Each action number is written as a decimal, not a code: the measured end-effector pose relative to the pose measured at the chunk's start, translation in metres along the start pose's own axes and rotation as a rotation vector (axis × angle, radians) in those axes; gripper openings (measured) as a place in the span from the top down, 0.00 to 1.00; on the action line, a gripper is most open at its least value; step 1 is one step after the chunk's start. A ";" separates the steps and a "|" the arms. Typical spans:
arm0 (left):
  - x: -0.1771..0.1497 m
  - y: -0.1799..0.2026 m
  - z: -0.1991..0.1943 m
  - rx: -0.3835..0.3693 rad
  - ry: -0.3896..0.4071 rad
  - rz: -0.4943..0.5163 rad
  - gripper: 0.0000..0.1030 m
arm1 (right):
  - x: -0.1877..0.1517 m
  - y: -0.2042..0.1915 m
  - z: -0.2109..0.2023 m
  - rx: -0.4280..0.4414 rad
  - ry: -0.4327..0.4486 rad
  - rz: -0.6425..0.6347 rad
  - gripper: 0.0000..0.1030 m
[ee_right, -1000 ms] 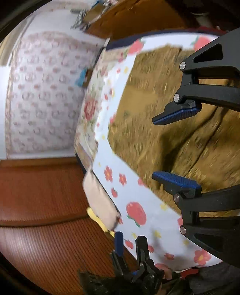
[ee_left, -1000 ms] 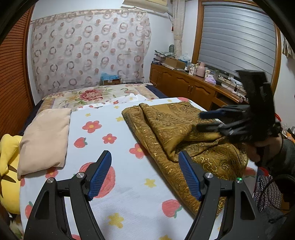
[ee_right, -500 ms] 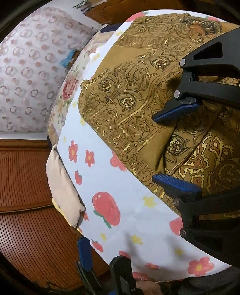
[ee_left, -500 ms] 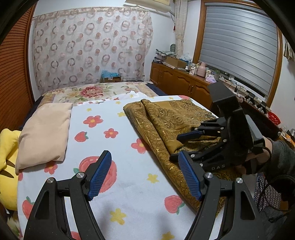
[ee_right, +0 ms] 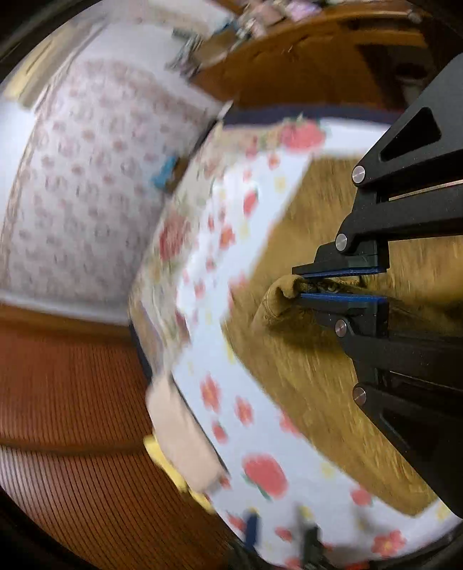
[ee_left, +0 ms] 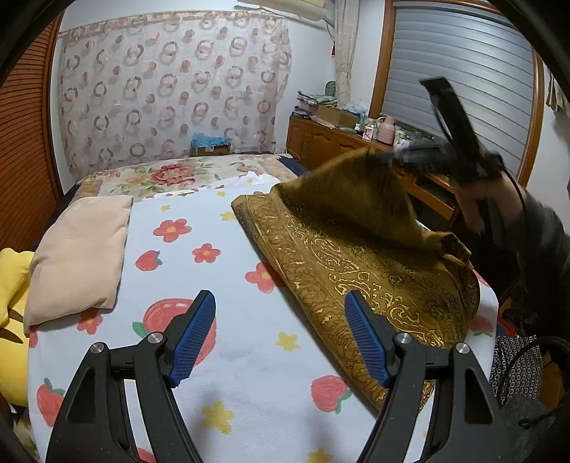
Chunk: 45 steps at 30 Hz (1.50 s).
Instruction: Fold small clothes
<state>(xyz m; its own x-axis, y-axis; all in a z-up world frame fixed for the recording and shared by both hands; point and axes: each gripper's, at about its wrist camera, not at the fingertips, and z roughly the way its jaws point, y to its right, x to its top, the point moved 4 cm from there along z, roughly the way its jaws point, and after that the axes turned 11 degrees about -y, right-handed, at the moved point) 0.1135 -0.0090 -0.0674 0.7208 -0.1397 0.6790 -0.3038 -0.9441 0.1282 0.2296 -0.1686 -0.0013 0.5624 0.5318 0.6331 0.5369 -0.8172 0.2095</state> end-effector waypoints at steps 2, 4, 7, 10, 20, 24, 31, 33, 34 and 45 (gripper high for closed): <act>-0.001 0.002 0.001 0.000 -0.003 0.002 0.26 | 0.006 0.031 0.005 -0.079 -0.008 0.037 0.93; -0.002 0.003 0.003 -0.002 -0.007 0.005 0.26 | 0.009 0.059 0.017 -0.119 -0.038 0.101 0.93; -0.003 0.005 0.007 -0.001 -0.017 0.010 0.26 | 0.011 0.091 0.045 -0.178 -0.109 0.160 0.92; -0.004 0.006 0.010 0.002 -0.029 0.016 0.26 | 0.013 0.114 0.070 -0.266 -0.173 0.252 0.83; 0.001 0.017 0.015 -0.016 -0.034 0.027 0.26 | -0.016 0.105 0.047 -0.111 -0.078 0.305 0.54; -0.001 0.029 0.020 -0.027 -0.044 0.046 0.26 | -0.060 0.089 0.029 -0.058 -0.052 0.280 0.53; -0.006 0.051 0.031 -0.053 -0.072 0.082 0.26 | -0.125 0.067 0.002 -0.021 -0.065 0.216 0.54; -0.007 0.056 0.032 -0.062 -0.075 0.091 0.26 | -0.141 0.066 -0.005 -0.019 -0.072 0.220 0.53; -0.008 0.058 0.033 -0.064 -0.078 0.093 0.26 | -0.149 0.066 -0.008 -0.022 -0.076 0.222 0.54; -0.017 0.076 0.042 -0.066 -0.122 0.126 0.26 | -0.210 0.068 -0.024 -0.031 -0.133 0.256 0.54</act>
<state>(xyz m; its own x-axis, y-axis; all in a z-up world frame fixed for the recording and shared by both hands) 0.1049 -0.0908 -0.0998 0.7436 -0.2948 0.6001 -0.4339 -0.8956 0.0977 0.1325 -0.3410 -0.1022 0.7559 0.3302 0.5654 0.3487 -0.9339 0.0792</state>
